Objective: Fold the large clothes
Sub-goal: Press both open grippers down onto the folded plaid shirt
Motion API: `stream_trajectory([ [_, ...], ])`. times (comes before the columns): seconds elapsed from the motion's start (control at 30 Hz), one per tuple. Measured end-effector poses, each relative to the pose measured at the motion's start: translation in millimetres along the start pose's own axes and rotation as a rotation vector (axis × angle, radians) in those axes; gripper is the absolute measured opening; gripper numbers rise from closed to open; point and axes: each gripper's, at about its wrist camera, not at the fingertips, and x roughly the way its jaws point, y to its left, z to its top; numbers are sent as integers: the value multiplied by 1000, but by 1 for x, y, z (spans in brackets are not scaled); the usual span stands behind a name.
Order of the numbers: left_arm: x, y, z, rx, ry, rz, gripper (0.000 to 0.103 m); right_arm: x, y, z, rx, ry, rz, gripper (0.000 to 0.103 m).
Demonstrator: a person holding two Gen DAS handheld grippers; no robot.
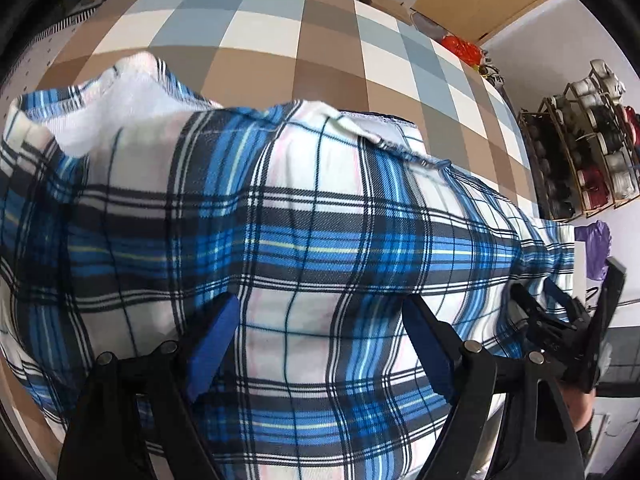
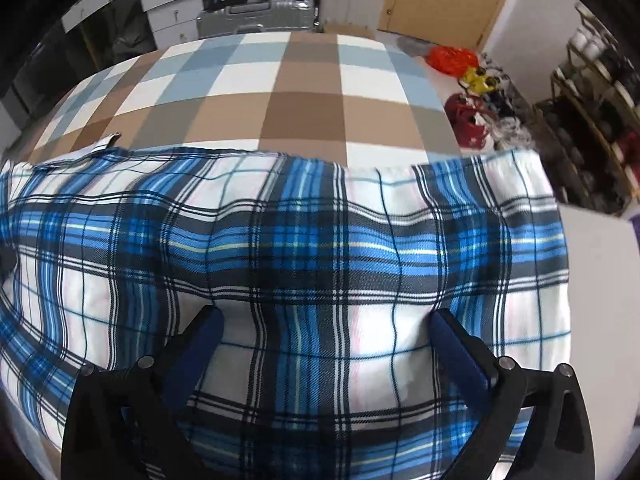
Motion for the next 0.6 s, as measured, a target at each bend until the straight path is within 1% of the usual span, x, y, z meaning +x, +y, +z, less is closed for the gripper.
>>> stream_trajectory([
  [0.03, -1, -2, -2, 8, 3, 6, 80, -8, -3, 0, -9, -23, 14, 101],
  [0.1, -10, -6, -9, 6, -5, 28, 80, -30, -13, -10, 2, -109, 33, 102],
  [0.17, -17, -14, -18, 28, -17, 16, 80, -47, -24, -26, 21, -147, 70, 103],
  [0.2, -24, -22, -32, 64, -23, -22, 80, -56, -28, -39, 10, -153, 104, 103],
  [0.27, -29, -28, -48, 125, -22, -72, 80, -66, -27, -58, -35, -175, 129, 103],
  [0.3, -28, -36, -62, 173, -3, -152, 80, -70, -23, -70, -77, -197, 132, 103],
  [0.33, -25, -37, -68, 193, 9, -183, 80, -69, -16, -79, -122, -216, 111, 103],
  [0.37, -18, -38, -74, 203, 23, -181, 80, -64, -10, -84, -149, -205, 71, 103],
  [0.4, -6, -35, -81, 204, 32, -124, 80, -53, -2, -87, -174, -167, 33, 103],
  [0.43, -2, -32, -82, 200, 30, -101, 80, -43, 0, -89, -181, -137, 20, 103],
  [0.47, 1, -27, -84, 183, 15, -97, 80, -35, 2, -88, -173, -117, 17, 103],
  [0.5, 0, -24, -85, 168, -1, -105, 80, -27, 1, -89, -140, -90, 32, 103],
  [0.53, -1, -22, -86, 157, -11, -100, 80, -25, -4, -88, -96, -86, 54, 103],
  [0.6, 1, -20, -89, 168, -24, -85, 80, -21, -7, -88, -75, -72, 70, 103],
])
